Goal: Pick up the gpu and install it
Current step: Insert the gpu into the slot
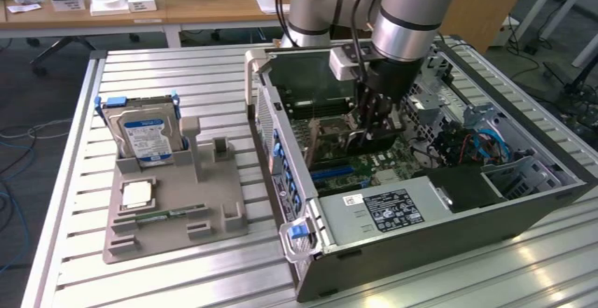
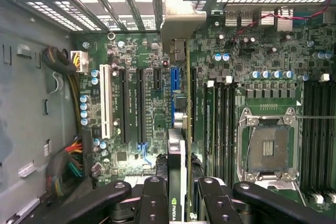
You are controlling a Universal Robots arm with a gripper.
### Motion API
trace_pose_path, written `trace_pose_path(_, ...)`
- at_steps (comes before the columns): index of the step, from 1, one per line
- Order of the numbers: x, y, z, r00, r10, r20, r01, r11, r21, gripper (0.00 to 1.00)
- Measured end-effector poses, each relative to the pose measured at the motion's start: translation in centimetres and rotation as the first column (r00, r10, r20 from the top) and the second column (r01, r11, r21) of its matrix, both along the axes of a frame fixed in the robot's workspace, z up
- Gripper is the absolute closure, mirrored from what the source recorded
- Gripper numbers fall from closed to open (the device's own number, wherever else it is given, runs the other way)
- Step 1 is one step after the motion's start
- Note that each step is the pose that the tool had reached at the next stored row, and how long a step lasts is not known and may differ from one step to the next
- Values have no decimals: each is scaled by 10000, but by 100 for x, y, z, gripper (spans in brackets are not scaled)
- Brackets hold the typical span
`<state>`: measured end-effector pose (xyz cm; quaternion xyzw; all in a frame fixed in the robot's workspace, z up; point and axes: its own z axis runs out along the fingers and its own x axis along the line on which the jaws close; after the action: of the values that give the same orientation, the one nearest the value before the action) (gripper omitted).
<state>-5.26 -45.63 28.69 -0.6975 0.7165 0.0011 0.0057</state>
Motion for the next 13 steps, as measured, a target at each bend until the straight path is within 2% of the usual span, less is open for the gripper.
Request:
trace_pose_path(9, -55, -1, -35, 10000, 5, 14, -5, 10000, 2, 73)
trace_pose_path(13, -77, -1, -82, 10000, 6, 14, -6, 10000, -1, 73)
